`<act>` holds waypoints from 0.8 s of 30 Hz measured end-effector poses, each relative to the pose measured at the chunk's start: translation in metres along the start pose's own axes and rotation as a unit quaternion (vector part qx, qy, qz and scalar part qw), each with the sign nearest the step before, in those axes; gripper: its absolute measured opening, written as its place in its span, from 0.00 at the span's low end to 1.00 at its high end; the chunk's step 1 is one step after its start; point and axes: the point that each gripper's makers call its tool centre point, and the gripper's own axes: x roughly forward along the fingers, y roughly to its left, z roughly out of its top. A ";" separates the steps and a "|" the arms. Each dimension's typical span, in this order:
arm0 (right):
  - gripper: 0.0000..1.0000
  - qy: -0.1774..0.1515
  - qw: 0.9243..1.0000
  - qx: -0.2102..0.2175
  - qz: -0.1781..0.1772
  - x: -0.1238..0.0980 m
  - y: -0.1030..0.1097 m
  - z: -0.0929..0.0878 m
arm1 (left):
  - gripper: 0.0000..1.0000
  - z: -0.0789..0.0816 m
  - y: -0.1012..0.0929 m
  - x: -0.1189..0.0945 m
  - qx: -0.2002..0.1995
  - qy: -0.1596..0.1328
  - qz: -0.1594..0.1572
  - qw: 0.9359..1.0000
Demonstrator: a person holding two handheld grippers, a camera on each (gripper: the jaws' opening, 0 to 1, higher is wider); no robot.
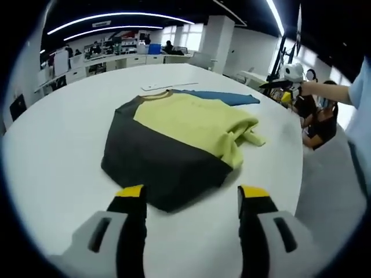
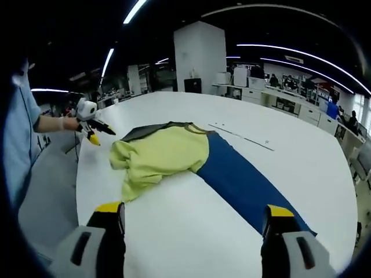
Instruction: Fold the garment on the visible template until the final outline fits inside the template.
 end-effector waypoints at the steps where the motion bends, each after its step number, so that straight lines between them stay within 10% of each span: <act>1: 0.99 -0.001 1.000 -0.004 0.006 0.000 0.006 0.001 | 0.60 0.000 -0.002 0.001 0.004 0.002 -0.001 1.000; 13: 0.98 -0.014 0.999 -0.006 0.040 0.006 0.047 0.005 | 0.39 0.003 -0.012 0.013 0.110 0.022 0.003 0.994; 24: 0.96 -0.012 0.999 0.011 0.045 0.004 0.054 -0.001 | 0.22 -0.005 -0.012 0.039 0.283 0.080 0.020 0.956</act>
